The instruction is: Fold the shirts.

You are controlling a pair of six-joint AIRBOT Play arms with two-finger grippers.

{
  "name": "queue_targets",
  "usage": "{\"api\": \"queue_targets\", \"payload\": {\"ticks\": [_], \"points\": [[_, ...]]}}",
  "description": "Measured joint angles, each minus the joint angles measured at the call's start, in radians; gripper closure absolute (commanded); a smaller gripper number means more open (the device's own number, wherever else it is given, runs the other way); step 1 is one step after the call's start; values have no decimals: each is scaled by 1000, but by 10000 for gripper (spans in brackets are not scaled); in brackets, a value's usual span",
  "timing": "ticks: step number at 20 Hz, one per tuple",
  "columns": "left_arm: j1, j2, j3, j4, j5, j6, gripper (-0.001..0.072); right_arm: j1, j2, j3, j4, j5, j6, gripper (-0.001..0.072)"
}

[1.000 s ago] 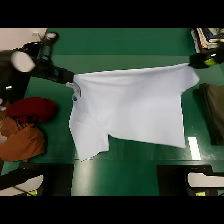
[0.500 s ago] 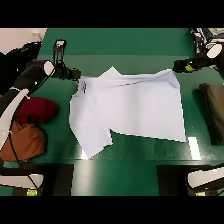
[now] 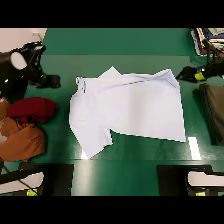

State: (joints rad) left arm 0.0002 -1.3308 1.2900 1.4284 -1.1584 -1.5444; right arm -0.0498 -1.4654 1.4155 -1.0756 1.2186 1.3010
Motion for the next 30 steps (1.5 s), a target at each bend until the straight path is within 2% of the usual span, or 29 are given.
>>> {"api": "queue_targets", "payload": {"ticks": [6,10,15,16,17,22,23,24,26,28,30], "points": [[32,165,-363,-207,-35,34,207,-75,255,-286,173,35,-94,378],[36,191,-564,-317,41,56,207,-93,372,-361,220,38,-116,378],[23,200,-661,-438,155,80,212,-98,455,-386,235,39,-123,378],[11,201,-669,-455,177,85,419,-99,465,-387,232,40,-123,378],[-3,200,-676,-461,208,92,669,-100,472,-388,219,43,-122,378],[-37,201,-656,-505,245,118,682,-169,489,-460,44,122,-72,374],[-40,201,-641,-513,239,130,682,-201,489,-497,3,136,-63,306],[-41,201,-627,-515,229,142,682,-241,490,-541,-38,148,-56,196],[-43,201,-602,-521,211,163,682,-327,491,-634,-97,167,-51,197],[-44,201,-587,-522,200,175,682,-406,491,-723,-130,171,-47,287],[-45,201,-580,-524,197,182,681,-456,491,-799,-146,163,-46,286]]}}
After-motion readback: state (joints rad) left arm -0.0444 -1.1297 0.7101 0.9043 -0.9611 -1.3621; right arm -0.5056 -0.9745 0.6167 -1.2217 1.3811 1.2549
